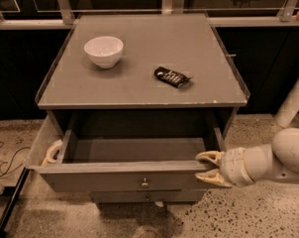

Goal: Open top drawer

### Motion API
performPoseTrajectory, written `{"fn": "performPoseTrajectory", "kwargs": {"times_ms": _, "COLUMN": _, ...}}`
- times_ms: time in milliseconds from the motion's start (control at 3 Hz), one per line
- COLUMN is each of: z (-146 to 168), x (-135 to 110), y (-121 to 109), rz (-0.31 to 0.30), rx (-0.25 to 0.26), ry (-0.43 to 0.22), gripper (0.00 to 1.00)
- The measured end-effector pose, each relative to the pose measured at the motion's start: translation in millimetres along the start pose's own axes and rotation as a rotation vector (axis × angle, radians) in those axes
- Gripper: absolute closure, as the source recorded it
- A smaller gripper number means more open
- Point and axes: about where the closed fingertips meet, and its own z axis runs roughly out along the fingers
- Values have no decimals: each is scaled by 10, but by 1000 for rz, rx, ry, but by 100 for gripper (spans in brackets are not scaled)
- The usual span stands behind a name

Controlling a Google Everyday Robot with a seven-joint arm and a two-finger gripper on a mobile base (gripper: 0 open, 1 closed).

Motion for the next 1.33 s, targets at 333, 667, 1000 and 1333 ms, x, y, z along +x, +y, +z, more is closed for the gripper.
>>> {"fn": "performPoseTrajectory", "kwargs": {"times_ms": 333, "z": -27, "x": -17, "y": 39, "rz": -5, "rx": -5, "ry": -6, "gripper": 100}}
{"fn": "performPoseTrajectory", "kwargs": {"times_ms": 667, "z": -47, "x": -26, "y": 62, "rz": -10, "rx": -7, "ry": -11, "gripper": 100}}
{"fn": "performPoseTrajectory", "kwargs": {"times_ms": 1000, "z": -64, "x": -47, "y": 96, "rz": -17, "rx": -7, "ry": -17, "gripper": 100}}
{"fn": "performPoseTrajectory", "kwargs": {"times_ms": 1333, "z": -64, "x": -47, "y": 96, "rz": -17, "rx": -7, "ry": -17, "gripper": 81}}
